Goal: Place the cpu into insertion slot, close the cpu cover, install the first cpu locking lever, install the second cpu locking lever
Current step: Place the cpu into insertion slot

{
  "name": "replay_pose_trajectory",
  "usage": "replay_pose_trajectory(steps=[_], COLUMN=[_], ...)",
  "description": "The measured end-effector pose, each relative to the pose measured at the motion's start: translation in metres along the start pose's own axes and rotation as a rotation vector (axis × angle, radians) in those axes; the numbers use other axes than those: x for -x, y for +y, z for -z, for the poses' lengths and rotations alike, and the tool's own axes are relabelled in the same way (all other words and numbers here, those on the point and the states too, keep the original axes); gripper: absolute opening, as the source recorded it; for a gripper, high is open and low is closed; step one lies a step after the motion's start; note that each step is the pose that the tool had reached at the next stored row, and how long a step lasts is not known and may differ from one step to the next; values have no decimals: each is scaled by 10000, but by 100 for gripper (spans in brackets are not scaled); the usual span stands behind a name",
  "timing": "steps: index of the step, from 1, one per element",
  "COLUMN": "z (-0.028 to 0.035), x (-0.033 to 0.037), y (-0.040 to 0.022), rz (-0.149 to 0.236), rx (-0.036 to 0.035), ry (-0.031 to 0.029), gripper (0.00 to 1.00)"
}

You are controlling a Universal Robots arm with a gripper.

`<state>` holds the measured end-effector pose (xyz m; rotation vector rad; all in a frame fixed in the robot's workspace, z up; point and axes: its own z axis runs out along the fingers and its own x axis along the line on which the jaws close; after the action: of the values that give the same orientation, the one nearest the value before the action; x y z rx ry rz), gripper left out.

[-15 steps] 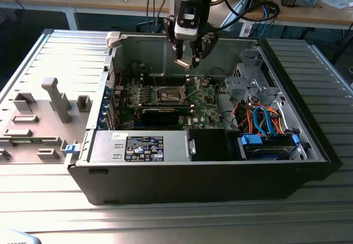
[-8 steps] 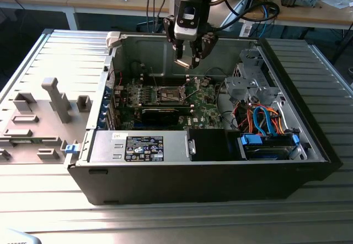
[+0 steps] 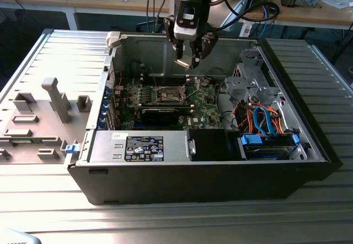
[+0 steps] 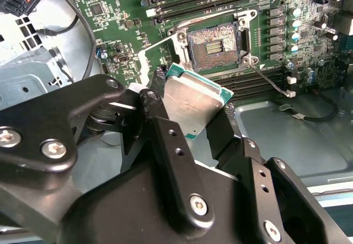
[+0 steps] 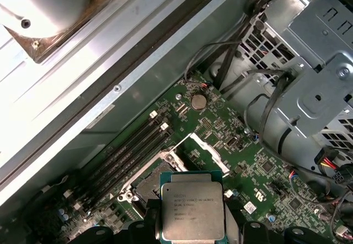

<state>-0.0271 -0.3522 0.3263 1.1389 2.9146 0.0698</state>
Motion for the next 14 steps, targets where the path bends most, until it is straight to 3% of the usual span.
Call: replay_pose_trajectory(steps=[14], z=[0], x=[0], y=[0], rz=[-106], rx=[1], ry=[-5], gripper=[55])
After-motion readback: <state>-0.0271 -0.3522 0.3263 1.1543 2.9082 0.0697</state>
